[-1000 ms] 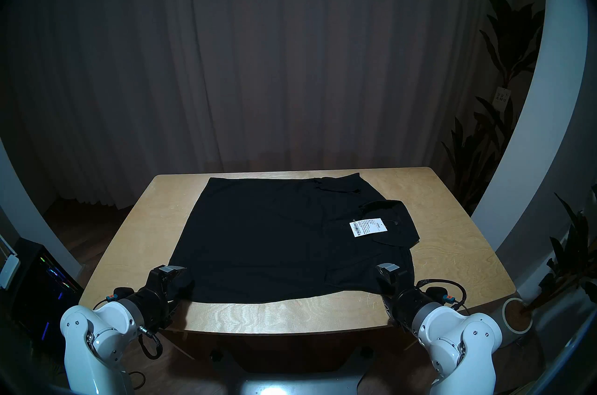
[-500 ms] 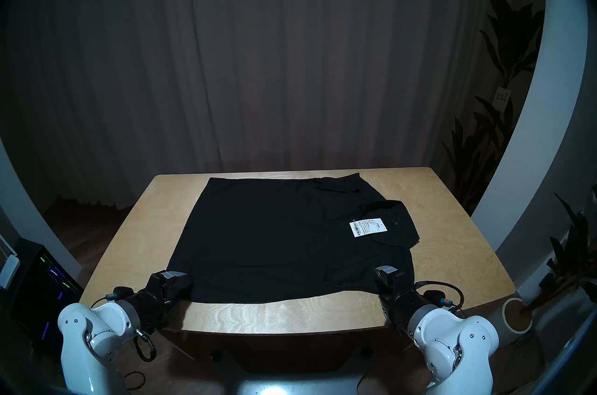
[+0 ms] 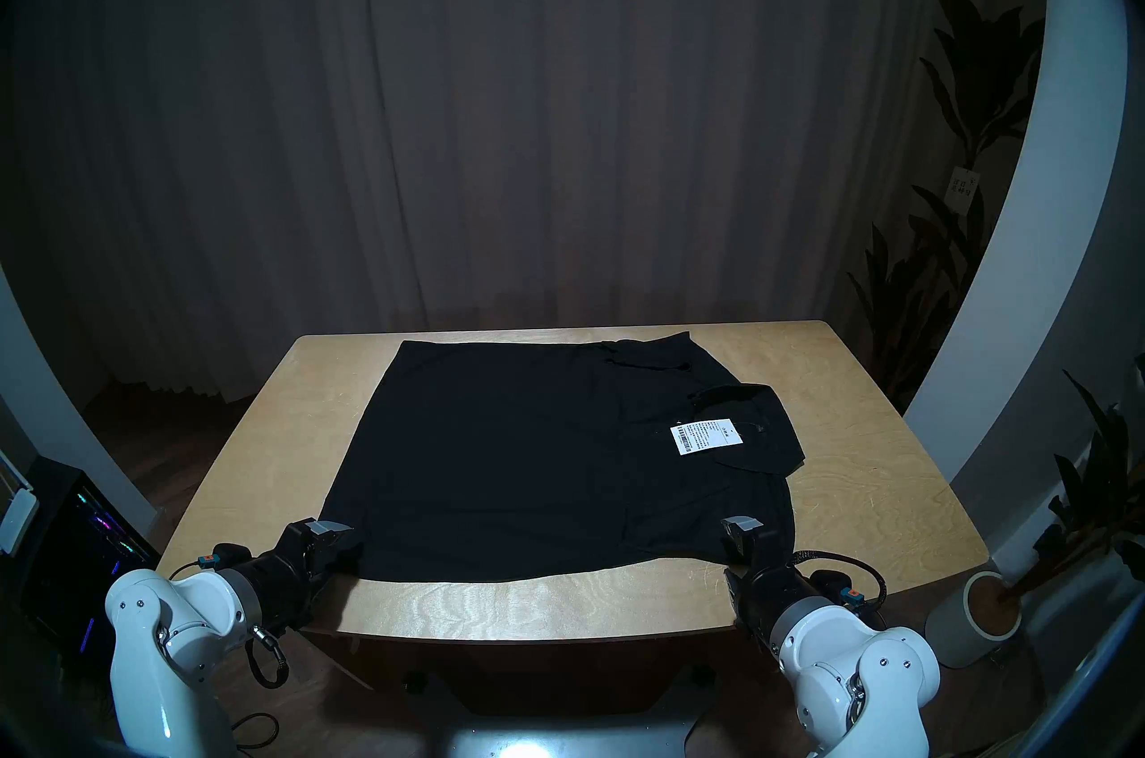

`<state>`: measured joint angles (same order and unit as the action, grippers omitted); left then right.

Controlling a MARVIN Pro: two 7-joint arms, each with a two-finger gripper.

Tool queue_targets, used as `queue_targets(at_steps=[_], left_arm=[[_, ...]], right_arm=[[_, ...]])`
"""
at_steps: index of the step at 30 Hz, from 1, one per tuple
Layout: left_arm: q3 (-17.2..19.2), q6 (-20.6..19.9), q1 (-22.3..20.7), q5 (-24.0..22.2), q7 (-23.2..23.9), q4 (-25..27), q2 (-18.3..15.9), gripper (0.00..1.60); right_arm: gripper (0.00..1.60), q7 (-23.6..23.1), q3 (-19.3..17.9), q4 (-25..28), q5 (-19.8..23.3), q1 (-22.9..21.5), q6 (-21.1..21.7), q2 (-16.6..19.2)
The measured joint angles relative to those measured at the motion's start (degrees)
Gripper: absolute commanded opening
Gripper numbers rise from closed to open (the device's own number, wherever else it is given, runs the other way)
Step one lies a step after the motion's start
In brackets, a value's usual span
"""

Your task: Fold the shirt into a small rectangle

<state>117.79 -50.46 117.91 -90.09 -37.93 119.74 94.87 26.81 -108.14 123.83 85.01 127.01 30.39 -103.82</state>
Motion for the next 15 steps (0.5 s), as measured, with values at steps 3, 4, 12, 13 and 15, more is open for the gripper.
queue_targets(at_steps=[3, 4, 12, 13, 15], left_arm=[[-0.2, 0.3, -0.7, 0.4, -0.1, -0.4, -0.3, 1.60], [-0.3, 0.4, -0.9, 0.6, -0.2, -0.5, -0.4, 1.60], [-1.5, 1.4, -2.2, 2.2, -0.6, -1.1, -1.1, 1.60], [-1.6, 1.5, -2.2, 2.3, -0.7, -1.1, -1.1, 1.60], [-1.9, 1.7, -2.4, 2.6, -0.8, -1.2, -1.2, 1.60]], right_arm=[[1.60, -0.7, 0.4, -0.3, -0.9, -0.1, -1.8, 0.0], [1.60, -0.9, 0.3, -0.5, -1.3, -0.3, -2.4, 0.0], [1.60, -0.4, -1.2, -1.9, -3.6, -3.5, -5.1, 0.8], [1.60, -0.4, -1.3, -2.0, -3.7, -3.7, -5.2, 0.9], [1.60, -0.1, -1.7, -2.5, -4.1, -4.5, -5.6, 1.2]])
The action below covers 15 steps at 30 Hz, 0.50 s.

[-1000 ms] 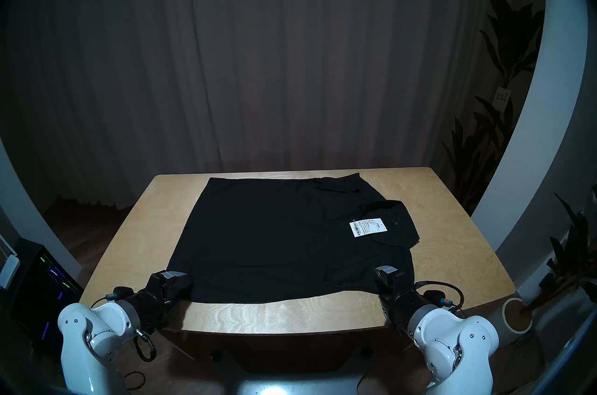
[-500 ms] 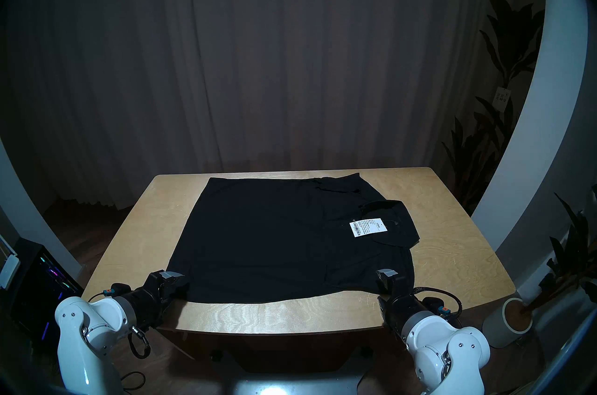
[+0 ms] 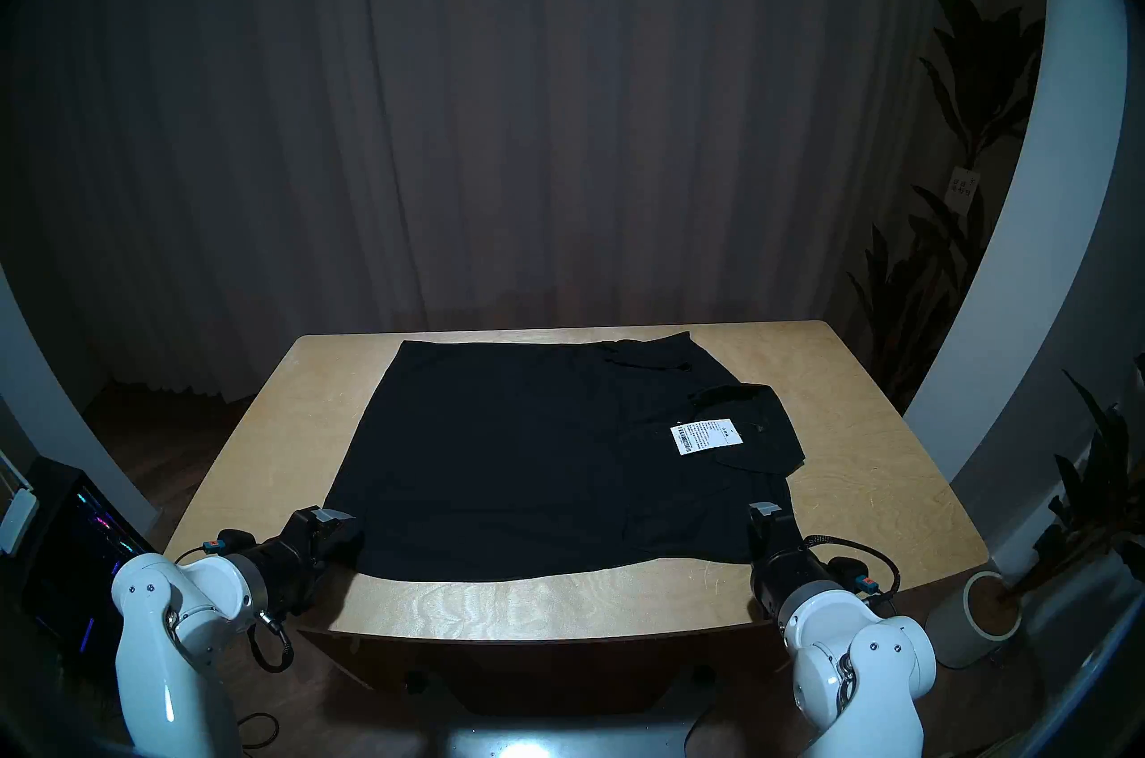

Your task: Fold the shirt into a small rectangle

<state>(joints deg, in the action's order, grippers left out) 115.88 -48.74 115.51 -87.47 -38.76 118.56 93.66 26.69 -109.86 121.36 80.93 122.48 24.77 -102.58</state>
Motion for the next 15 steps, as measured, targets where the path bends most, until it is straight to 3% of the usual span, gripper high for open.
queue_targets(at_steps=[15], left_arm=[[-2.5, 1.8, -1.0, 1.9, -0.9, -0.3, -0.3, 1.60]], right_arm=[[1.60, -0.2, -0.6, -4.4, -2.1, -5.5, -1.6, 2.4]])
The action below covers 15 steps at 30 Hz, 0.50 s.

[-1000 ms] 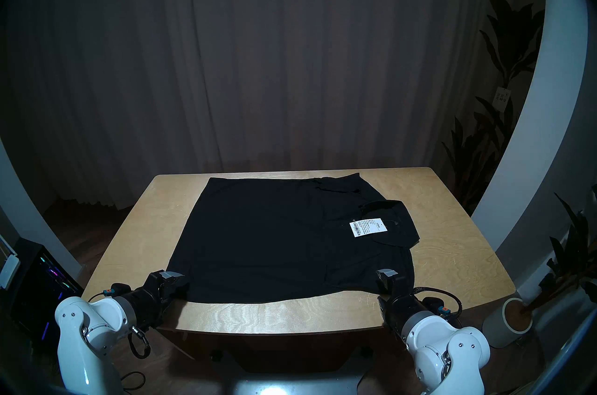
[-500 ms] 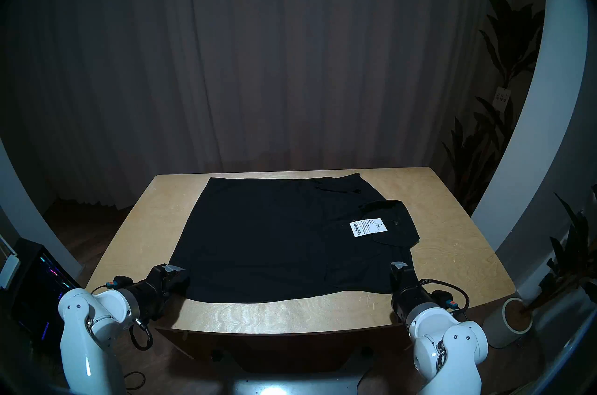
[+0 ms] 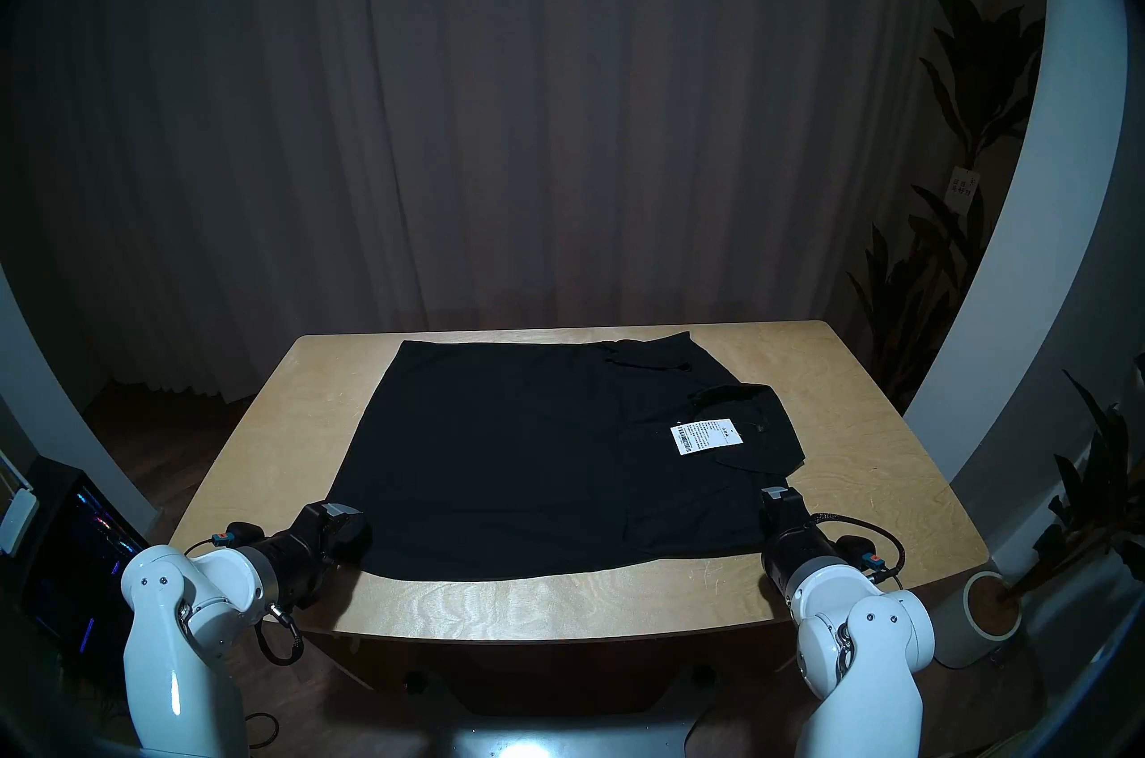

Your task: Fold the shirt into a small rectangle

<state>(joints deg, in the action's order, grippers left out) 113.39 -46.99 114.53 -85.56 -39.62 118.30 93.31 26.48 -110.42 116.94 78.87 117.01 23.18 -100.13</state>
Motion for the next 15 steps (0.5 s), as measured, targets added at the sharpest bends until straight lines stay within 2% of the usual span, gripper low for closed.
queue_targets(at_steps=[2, 4, 5, 6, 7, 15], left_arm=[[-0.3, 0.3, -0.3, 0.2, -0.2, -0.1, 0.0, 1.41], [-0.6, 0.5, -0.5, 0.4, -0.3, -0.3, 0.0, 1.14], [-0.8, 0.7, -0.6, 0.6, -0.5, -0.5, 0.1, 0.72], [-0.9, 0.9, -0.7, 0.7, -0.6, -0.7, 0.1, 0.63], [-1.0, 1.0, -0.7, 0.8, -0.7, -0.9, 0.1, 0.00], [-1.9, 2.2, -1.9, 1.2, -1.8, -2.0, 0.3, 0.00]], right_arm=[[1.37, -0.1, 0.2, -0.5, -0.3, -0.6, -0.2, 0.3], [1.13, -0.1, 0.4, -1.0, -0.6, -1.0, -0.4, 0.6], [0.63, -0.1, 0.5, -1.7, -0.9, -1.2, -0.5, 0.7], [0.43, -0.1, 0.5, -2.3, -1.1, -1.3, -0.6, 0.9], [0.00, 0.0, 0.5, -2.3, -1.2, -1.4, -0.6, 1.0], [0.00, 1.0, 1.3, -2.4, -2.0, -1.6, -0.7, 1.7]])
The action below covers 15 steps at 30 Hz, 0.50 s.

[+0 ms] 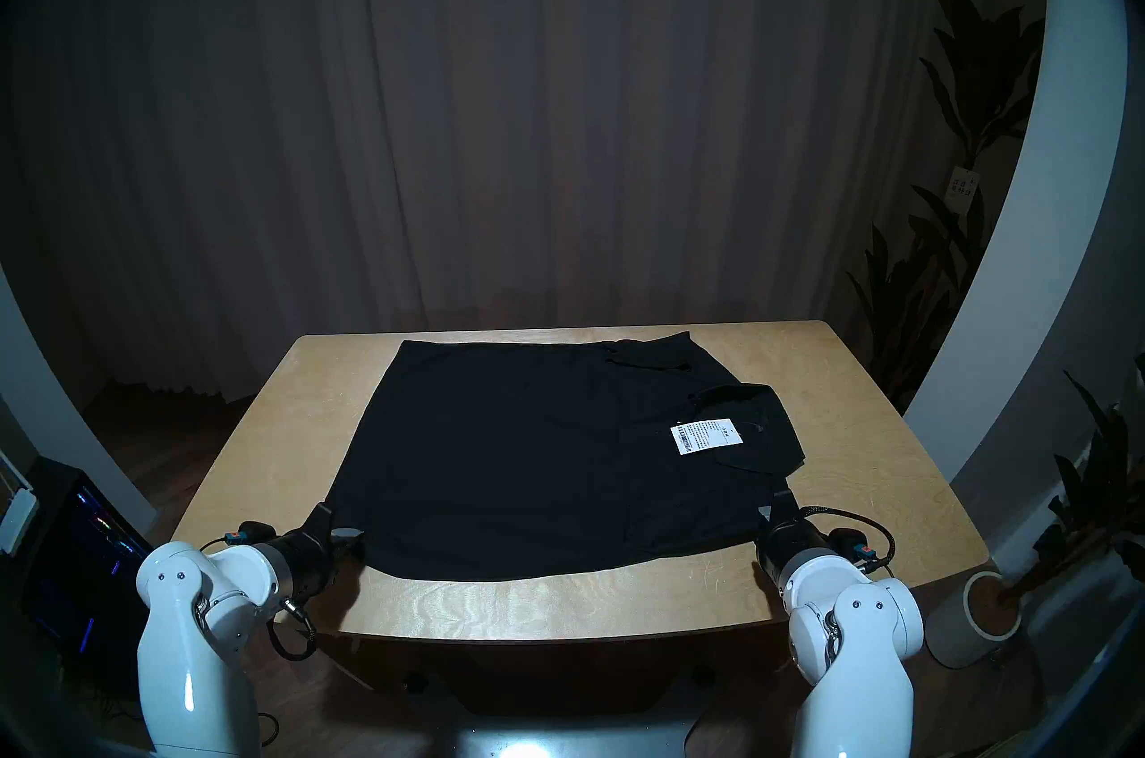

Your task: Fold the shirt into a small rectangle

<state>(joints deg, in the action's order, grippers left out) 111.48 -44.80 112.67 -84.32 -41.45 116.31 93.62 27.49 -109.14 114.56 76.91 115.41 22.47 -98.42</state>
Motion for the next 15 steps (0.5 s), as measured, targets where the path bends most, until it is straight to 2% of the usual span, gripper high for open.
queue_targets(at_steps=[6, 15], left_arm=[[0.0, 0.3, -1.1, -0.3, -2.2, 0.2, 0.3, 0.00], [1.2, 0.3, -3.1, -1.9, -10.0, 2.3, 0.5, 0.00]], right_arm=[[0.00, 0.6, -0.2, -0.1, 0.4, -0.4, 0.1, 0.2], [0.00, -0.1, -2.9, -1.8, 2.9, -2.3, 0.1, 1.2]])
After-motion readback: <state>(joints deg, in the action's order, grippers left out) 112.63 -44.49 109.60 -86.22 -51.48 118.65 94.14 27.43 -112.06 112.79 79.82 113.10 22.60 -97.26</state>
